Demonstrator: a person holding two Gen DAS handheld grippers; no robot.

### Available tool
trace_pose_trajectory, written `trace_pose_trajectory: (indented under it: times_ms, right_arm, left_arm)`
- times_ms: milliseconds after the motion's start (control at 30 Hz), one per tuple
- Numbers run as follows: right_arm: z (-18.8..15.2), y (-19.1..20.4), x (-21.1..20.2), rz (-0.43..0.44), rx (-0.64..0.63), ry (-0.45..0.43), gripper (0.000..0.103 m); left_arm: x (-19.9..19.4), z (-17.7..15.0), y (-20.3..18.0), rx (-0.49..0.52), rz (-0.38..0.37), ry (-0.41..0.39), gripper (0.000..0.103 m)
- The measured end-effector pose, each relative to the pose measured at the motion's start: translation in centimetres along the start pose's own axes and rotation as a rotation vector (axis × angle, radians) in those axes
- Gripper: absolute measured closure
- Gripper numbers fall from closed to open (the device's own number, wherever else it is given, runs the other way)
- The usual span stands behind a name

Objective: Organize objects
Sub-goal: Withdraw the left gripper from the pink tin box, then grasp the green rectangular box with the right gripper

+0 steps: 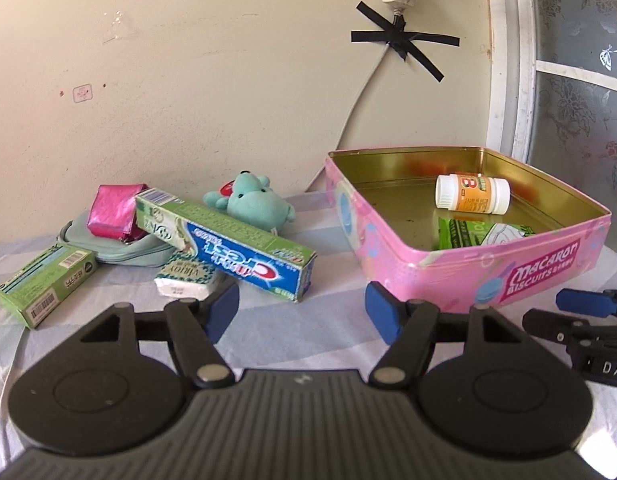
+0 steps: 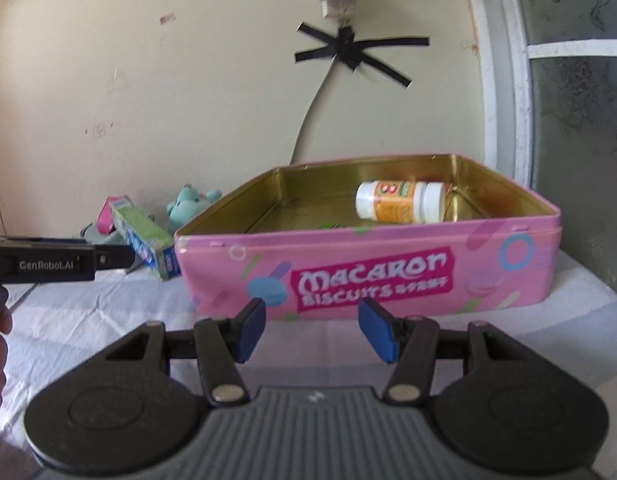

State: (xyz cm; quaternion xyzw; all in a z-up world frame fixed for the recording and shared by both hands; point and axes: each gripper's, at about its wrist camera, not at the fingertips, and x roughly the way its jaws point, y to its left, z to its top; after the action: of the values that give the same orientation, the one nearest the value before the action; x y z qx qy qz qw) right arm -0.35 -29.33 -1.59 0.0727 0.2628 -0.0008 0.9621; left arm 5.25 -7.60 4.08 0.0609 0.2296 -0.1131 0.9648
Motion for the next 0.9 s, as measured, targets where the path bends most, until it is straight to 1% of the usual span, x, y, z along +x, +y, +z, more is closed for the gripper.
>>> trace_pose_trajectory:
  times_ms: [67, 100, 133, 200, 267, 367, 533, 633, 733, 767, 800, 833, 900]
  right_arm:
    - [-0.2, 1.2, 1.5, 0.044, -0.017, 0.083, 0.05]
    - [-0.3, 1.8, 2.0, 0.055, -0.028, 0.109, 0.05]
    - [-0.6, 2.9, 2.1, 0.041, -0.068, 0.104, 0.045]
    - [-0.6, 4.9, 2.7, 0.049, -0.135, 0.124, 0.045]
    - [-0.6, 7.1, 3.3, 0.09, -0.179, 0.144, 0.045]
    - [-0.7, 10.8, 4.3, 0.151, -0.247, 0.152, 0.047]
    - [-0.3, 17.7, 7.0, 0.271, -0.328, 0.185, 0.046]
    - [0.0, 22.1, 8.9, 0.342, -0.394, 0.193, 0.046]
    - [0.7, 26.0, 11.3, 0.384, -0.397, 0.21, 0.04]
    - [0.9, 27.2, 12.1, 0.394, -0.39, 0.213, 0.038]
    - [1.2, 28.3, 12.9, 0.4, -0.379, 0.211, 0.036]
    - [1.4, 29.3, 13.7, 0.406, -0.365, 0.213, 0.034]
    - [2.2, 31.4, 15.3, 0.415, -0.307, 0.214, 0.034]
  left_arm:
    - [0.1, -0.6, 1.2, 0.002, 0.014, 0.016, 0.031]
    - [0.2, -0.9, 1.8, 0.005, 0.021, 0.024, 0.031]
    - [0.3, -1.1, 2.4, 0.009, 0.029, 0.033, 0.031]
    - [0.5, -1.7, 4.2, 0.017, 0.048, 0.052, 0.031]
    - [0.7, -2.4, 6.5, 0.018, 0.076, 0.076, 0.031]
    - [0.8, -3.4, 10.7, -0.011, 0.118, 0.119, 0.031]
    - [0.2, -4.5, 18.1, -0.083, 0.217, 0.142, 0.031]
    - [-0.1, -4.8, 23.1, -0.179, 0.3, 0.141, 0.031]
    - [-0.3, -5.3, 27.5, -0.302, 0.408, 0.119, 0.031]
    - [-0.4, -5.5, 28.8, -0.361, 0.42, 0.129, 0.031]
    - [-0.6, -5.5, 30.0, -0.42, 0.413, 0.135, 0.031]
    - [-1.0, -5.6, 31.0, -0.472, 0.416, 0.129, 0.031]
    - [-1.7, -5.7, 32.0, -0.509, 0.466, 0.11, 0.031]
